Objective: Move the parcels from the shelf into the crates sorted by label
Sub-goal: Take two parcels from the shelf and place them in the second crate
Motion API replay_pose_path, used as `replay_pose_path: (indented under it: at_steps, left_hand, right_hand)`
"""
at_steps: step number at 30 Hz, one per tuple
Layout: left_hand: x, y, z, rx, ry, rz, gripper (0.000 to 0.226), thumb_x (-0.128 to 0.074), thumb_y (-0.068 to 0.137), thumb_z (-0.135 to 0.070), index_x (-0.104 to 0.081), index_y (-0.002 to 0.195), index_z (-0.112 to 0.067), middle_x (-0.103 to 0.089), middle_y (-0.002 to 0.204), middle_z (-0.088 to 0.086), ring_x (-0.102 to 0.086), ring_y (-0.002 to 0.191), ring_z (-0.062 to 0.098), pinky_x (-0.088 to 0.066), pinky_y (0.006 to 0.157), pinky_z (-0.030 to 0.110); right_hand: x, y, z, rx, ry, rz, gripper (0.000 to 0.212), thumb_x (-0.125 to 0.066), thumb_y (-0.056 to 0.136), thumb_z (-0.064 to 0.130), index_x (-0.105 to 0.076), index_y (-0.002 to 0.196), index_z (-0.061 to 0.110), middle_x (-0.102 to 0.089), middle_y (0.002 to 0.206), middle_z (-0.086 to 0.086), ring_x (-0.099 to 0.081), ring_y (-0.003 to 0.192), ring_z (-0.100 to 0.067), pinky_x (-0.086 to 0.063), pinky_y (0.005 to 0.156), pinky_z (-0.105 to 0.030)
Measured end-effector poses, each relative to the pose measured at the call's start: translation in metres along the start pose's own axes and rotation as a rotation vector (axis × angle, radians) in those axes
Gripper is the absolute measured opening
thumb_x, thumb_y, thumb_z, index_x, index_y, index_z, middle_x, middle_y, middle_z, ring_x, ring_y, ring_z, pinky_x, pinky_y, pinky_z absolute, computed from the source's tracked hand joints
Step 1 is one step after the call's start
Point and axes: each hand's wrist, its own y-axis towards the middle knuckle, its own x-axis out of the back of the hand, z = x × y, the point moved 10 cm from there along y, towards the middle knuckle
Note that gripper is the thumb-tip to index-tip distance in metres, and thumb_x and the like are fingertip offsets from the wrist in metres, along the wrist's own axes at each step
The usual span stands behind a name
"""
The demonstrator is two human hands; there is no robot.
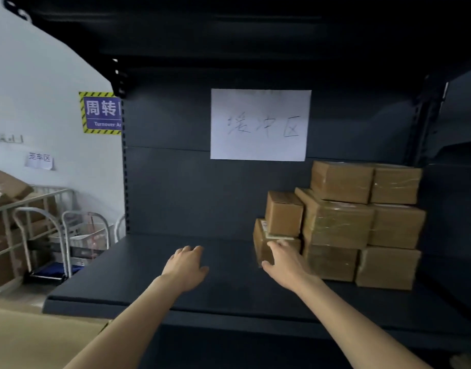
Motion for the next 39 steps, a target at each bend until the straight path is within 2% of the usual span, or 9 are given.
replay_pose_path:
  at_steps: [8,12,18,23,26,29,33,36,39]
  left_hand:
    - [-0.015,0.034,-0.087,-0.081,-0.147,0.031,0.062,-0.048,0.092,-0.034,-0.024,0.146,-0.016,-0.039,0.142,0.009,-0.035,0.133,0.026,-0.038,0.105,0.038]
    - [-0.009,0.054,-0.106,-0.086,-0.352,0.013,0.061,-0.049,0.093,-0.034,-0.026,0.145,-0.012,-0.040,0.143,0.010,-0.042,0.129,0.024,-0.039,0.099,0.030]
    - [0.010,0.093,-0.126,-0.082,-0.561,-0.019,0.059,-0.046,0.095,-0.036,-0.028,0.144,-0.008,-0.045,0.140,0.011,-0.050,0.119,0.022,-0.039,0.091,0.026]
    - [0.013,0.119,-0.148,-0.103,-0.647,0.017,0.059,-0.038,0.097,-0.039,-0.027,0.145,-0.007,-0.043,0.143,0.010,-0.045,0.129,0.024,-0.038,0.097,0.027]
    - [0.008,0.136,-0.155,-0.088,-0.726,0.057,0.058,-0.032,0.097,-0.046,-0.038,0.140,-0.008,-0.049,0.138,0.011,-0.048,0.124,0.026,-0.039,0.103,0.034]
    - [0.002,0.146,-0.155,-0.049,-0.885,0.109,0.057,-0.032,0.096,-0.048,-0.041,0.138,-0.011,-0.051,0.135,0.009,-0.048,0.123,0.026,-0.039,0.106,0.038]
    - [-0.006,0.155,-0.137,0.032,-1.060,0.114,0.049,-0.041,0.096,-0.037,-0.041,0.138,-0.012,-0.054,0.130,0.008,-0.052,0.119,0.026,-0.043,0.103,0.041]
    - [-0.010,0.150,-0.120,0.073,-1.302,0.145,0.042,-0.041,0.097,-0.022,-0.038,0.138,-0.014,-0.054,0.123,0.007,-0.054,0.107,0.023,-0.046,0.090,0.035]
    - [-0.008,0.142,-0.100,0.040,-1.478,0.150,0.045,-0.039,0.097,-0.011,-0.035,0.141,-0.023,-0.054,0.123,0.007,-0.056,0.102,0.022,-0.048,0.083,0.035]
  right_hand:
    - [0.020,0.009,-0.036,-0.025,0.201,-0.080,0.060,-0.051,0.093,0.032,-0.024,0.145,0.014,-0.032,0.146,-0.005,-0.039,0.131,-0.020,-0.037,0.103,-0.030]
    - [0.022,0.023,-0.042,-0.086,0.317,-0.109,0.069,-0.053,0.092,0.032,-0.016,0.147,0.014,-0.029,0.149,-0.008,-0.035,0.135,-0.022,-0.035,0.106,-0.031]
    - [0.024,0.056,-0.055,-0.223,0.471,-0.224,0.076,-0.060,0.088,0.029,-0.015,0.147,0.011,-0.036,0.143,-0.014,-0.048,0.124,-0.025,-0.046,0.100,-0.036]
    - [0.026,0.070,-0.068,-0.335,0.583,-0.337,0.083,-0.058,0.089,0.027,-0.003,0.149,0.008,-0.029,0.150,-0.014,-0.036,0.135,-0.027,-0.036,0.109,-0.038]
    - [0.026,0.075,-0.069,-0.368,0.655,-0.389,0.083,-0.057,0.090,0.023,-0.002,0.149,0.007,-0.027,0.151,-0.014,-0.032,0.138,-0.027,-0.031,0.110,-0.035]
    - [0.025,0.079,-0.071,-0.386,0.689,-0.395,0.077,-0.056,0.091,0.024,-0.009,0.149,0.008,-0.032,0.148,-0.012,-0.037,0.134,-0.026,-0.035,0.106,-0.033]
    - [0.018,0.088,-0.069,-0.303,0.791,-0.346,0.047,-0.056,0.090,0.030,-0.044,0.134,0.020,-0.043,0.129,-0.002,-0.049,0.107,-0.015,-0.039,0.094,-0.027]
    - [0.014,0.092,-0.062,-0.256,0.948,-0.323,0.046,-0.054,0.088,0.047,-0.046,0.131,0.032,-0.045,0.126,0.002,-0.049,0.110,-0.013,-0.042,0.097,-0.031]
    - [0.013,0.099,-0.045,-0.197,0.977,-0.303,0.038,-0.050,0.089,0.049,-0.048,0.124,0.036,-0.046,0.131,0.001,-0.048,0.111,-0.012,-0.043,0.090,-0.028]
